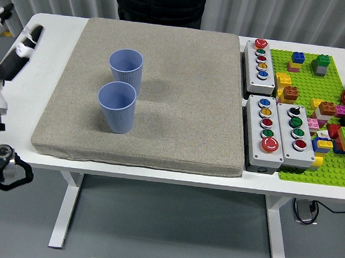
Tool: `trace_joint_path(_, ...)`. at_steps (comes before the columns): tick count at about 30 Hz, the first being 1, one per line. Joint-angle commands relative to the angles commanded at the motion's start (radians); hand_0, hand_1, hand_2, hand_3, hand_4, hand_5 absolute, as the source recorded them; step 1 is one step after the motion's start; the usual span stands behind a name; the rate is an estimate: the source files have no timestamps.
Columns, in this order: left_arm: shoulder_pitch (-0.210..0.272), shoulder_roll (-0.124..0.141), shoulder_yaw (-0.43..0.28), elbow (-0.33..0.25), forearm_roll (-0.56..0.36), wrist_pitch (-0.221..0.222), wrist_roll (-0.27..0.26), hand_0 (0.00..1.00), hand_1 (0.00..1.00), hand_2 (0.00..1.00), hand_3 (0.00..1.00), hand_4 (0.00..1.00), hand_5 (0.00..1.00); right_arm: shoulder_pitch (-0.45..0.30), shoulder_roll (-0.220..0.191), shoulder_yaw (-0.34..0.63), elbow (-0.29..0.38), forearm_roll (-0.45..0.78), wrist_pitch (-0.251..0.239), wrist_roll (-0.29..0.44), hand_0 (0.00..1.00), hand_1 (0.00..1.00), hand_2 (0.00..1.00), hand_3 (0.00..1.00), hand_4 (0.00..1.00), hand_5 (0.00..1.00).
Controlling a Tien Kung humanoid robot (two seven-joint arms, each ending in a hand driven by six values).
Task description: Pick cup pour cup place
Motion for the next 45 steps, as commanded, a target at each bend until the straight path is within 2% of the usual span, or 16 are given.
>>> trace_joint_path(1, -0.027, 0.002, -0.024, 0.020, -0.046, 0.000, -0.013, 0.706, 0.732, 0.820, 0.808, 0.902, 0.894, 0.000, 0.000, -0.001, 0.000, 0.001, 0.000, 0.000, 0.685, 0.637, 0.587, 0.569, 0.002, 0.123)
trace_joint_path(3, -0.089, 0.010, -0.073, 0.077, -0.136, -0.059, -0.021, 0.706, 0.732, 0.820, 0.808, 0.902, 0.894, 0.001, 0.000, -0.002, 0.001, 0.001, -0.001, -0.001, 0.685, 0.637, 0.587, 0.569, 0.002, 0.123)
trace_joint_path(4, -0.125, 0.017, -0.100, 0.116, -0.176, -0.098, -0.010, 0.991, 0.966, 0.989, 0.878, 0.899, 0.925, 0.001, 0.000, -0.004, 0.001, 0.003, -0.001, 0.000, 0.685, 0.637, 0.588, 0.569, 0.002, 0.121)
trace_joint_path(7, -0.201, 0.040, -0.146, 0.204, -0.291, -0.202, 0.017, 0.991, 0.966, 0.989, 0.878, 0.899, 0.925, 0.004, -0.001, -0.011, 0.001, 0.008, -0.002, 0.000, 0.685, 0.637, 0.588, 0.569, 0.002, 0.121)
trace_joint_path(9, -0.273, 0.061, -0.169, 0.288, -0.375, -0.283, 0.037, 0.991, 0.966, 0.989, 0.878, 0.899, 0.925, 0.006, -0.003, -0.018, 0.001, 0.016, -0.003, 0.001, 0.685, 0.637, 0.588, 0.569, 0.002, 0.121)
trace_joint_path(10, -0.287, 0.063, -0.172, 0.325, -0.414, -0.309, 0.039, 0.998, 0.998, 0.998, 0.998, 0.887, 0.998, 0.006, -0.003, -0.018, 0.001, 0.017, -0.003, 0.001, 0.685, 0.637, 0.588, 0.569, 0.002, 0.120)
trace_joint_path(13, -0.348, 0.096, -0.195, 0.445, -0.538, -0.378, 0.056, 0.998, 0.998, 0.998, 0.998, 0.887, 0.998, 0.007, -0.005, -0.028, 0.001, 0.025, -0.003, 0.002, 0.685, 0.637, 0.588, 0.569, 0.002, 0.120)
trace_joint_path(15, -0.368, 0.111, -0.210, 0.535, -0.629, -0.414, 0.064, 0.998, 0.998, 0.998, 0.998, 0.887, 0.998, 0.006, -0.005, -0.031, 0.002, 0.027, -0.004, 0.001, 0.685, 0.637, 0.588, 0.569, 0.002, 0.120)
trace_joint_path(17, -0.379, 0.120, -0.222, 0.599, -0.713, -0.444, 0.073, 0.998, 0.998, 0.998, 0.998, 0.889, 0.998, 0.003, -0.005, -0.031, 0.002, 0.027, -0.004, 0.001, 0.685, 0.637, 0.588, 0.569, 0.002, 0.120)
trace_joint_path(19, -0.387, 0.130, -0.236, 0.650, -0.798, -0.492, 0.087, 0.998, 0.998, 0.998, 0.998, 0.889, 0.998, 0.000, -0.005, -0.031, 0.003, 0.023, -0.004, -0.002, 0.685, 0.637, 0.588, 0.569, 0.002, 0.120)
trace_joint_path(21, -0.389, 0.135, -0.235, 0.675, -0.882, -0.518, 0.092, 0.998, 0.998, 0.998, 0.998, 0.889, 0.998, -0.002, -0.004, -0.030, 0.003, 0.019, -0.004, -0.004, 0.685, 0.637, 0.588, 0.569, 0.002, 0.120)
trace_joint_path(22, -0.390, 0.136, -0.233, 0.684, -0.920, -0.526, 0.095, 0.998, 0.956, 0.998, 0.998, 0.896, 0.998, -0.004, -0.004, -0.030, 0.003, 0.018, -0.004, -0.005, 0.685, 0.636, 0.589, 0.570, 0.002, 0.120)
trace_joint_path(24, -0.390, 0.137, -0.228, 0.707, -1.005, -0.536, 0.099, 0.998, 0.956, 0.998, 0.998, 0.896, 0.998, -0.006, -0.004, -0.030, 0.003, 0.017, -0.002, -0.005, 0.685, 0.636, 0.589, 0.570, 0.002, 0.120)
trace_joint_path(25, -0.389, 0.136, -0.229, 0.711, -1.017, -0.534, 0.099, 0.998, 0.956, 0.998, 0.998, 0.896, 0.998, -0.006, -0.005, -0.030, 0.003, 0.017, -0.002, -0.005, 0.685, 0.636, 0.589, 0.570, 0.002, 0.120)
trace_joint_path(35, -0.373, 0.116, -0.255, 0.669, -0.914, -0.503, 0.104, 0.998, 0.947, 0.998, 0.998, 0.907, 0.998, 0.006, -0.003, -0.030, 0.002, 0.033, -0.004, -0.003, 0.685, 0.636, 0.588, 0.570, 0.002, 0.124)
trace_joint_path(45, -0.347, 0.106, -0.281, 0.642, -0.890, -0.492, 0.115, 0.998, 0.944, 0.998, 0.998, 0.902, 0.998, 0.008, 0.001, -0.010, 0.003, 0.006, -0.007, -0.008, 0.685, 0.636, 0.588, 0.571, 0.002, 0.124)
